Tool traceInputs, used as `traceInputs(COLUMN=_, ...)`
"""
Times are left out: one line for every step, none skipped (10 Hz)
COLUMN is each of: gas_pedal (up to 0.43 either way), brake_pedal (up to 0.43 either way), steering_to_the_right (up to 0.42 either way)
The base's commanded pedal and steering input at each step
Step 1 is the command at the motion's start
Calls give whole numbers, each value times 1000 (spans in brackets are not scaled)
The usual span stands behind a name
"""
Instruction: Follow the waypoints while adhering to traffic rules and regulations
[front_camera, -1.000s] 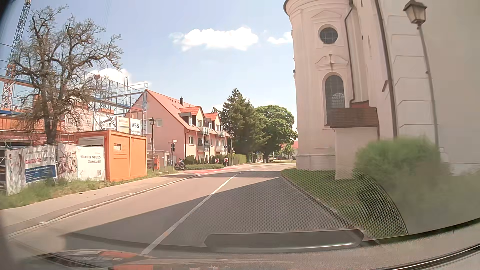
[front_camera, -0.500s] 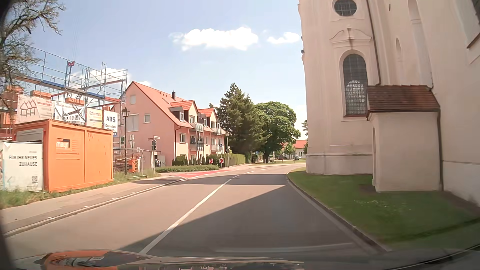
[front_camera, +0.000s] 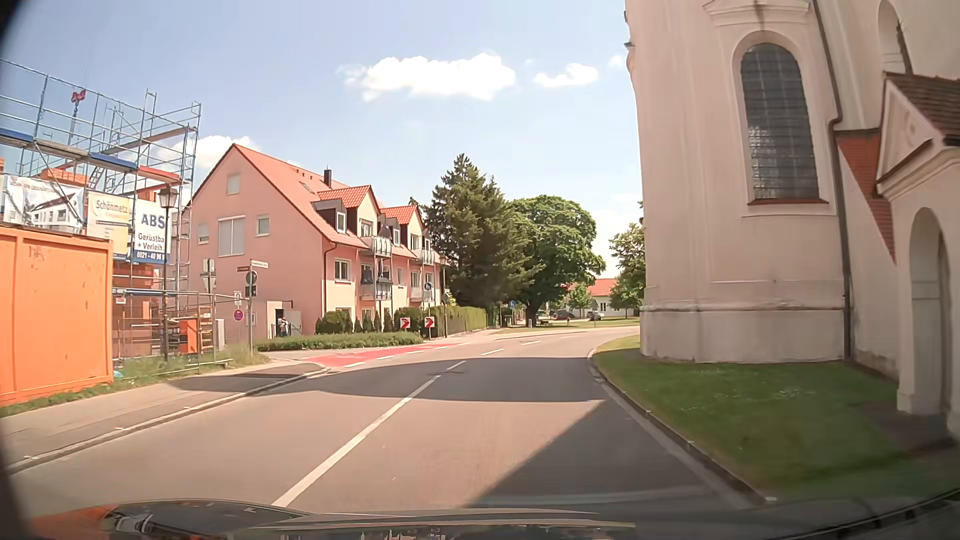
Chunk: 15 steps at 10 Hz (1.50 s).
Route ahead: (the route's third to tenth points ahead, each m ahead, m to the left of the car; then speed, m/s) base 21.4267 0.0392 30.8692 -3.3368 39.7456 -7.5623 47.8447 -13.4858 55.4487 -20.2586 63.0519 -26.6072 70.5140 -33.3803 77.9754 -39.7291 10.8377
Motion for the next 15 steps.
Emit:
traceInputs(gas_pedal=138, brake_pedal=12, steering_to_the_right=3)
traceInputs(gas_pedal=138, brake_pedal=12, steering_to_the_right=3)
traceInputs(gas_pedal=138, brake_pedal=12, steering_to_the_right=3)
traceInputs(gas_pedal=138, brake_pedal=12, steering_to_the_right=3)
traceInputs(gas_pedal=138, brake_pedal=6, steering_to_the_right=5)
traceInputs(gas_pedal=138, brake_pedal=12, steering_to_the_right=9)
traceInputs(gas_pedal=138, brake_pedal=12, steering_to_the_right=14)
traceInputs(gas_pedal=138, brake_pedal=12, steering_to_the_right=21)
traceInputs(gas_pedal=138, brake_pedal=12, steering_to_the_right=28)
traceInputs(gas_pedal=138, brake_pedal=12, steering_to_the_right=33)
traceInputs(gas_pedal=138, brake_pedal=12, steering_to_the_right=40)
traceInputs(gas_pedal=130, brake_pedal=12, steering_to_the_right=46)
traceInputs(gas_pedal=118, brake_pedal=12, steering_to_the_right=52)
traceInputs(gas_pedal=118, brake_pedal=12, steering_to_the_right=59)
traceInputs(gas_pedal=118, brake_pedal=12, steering_to_the_right=69)
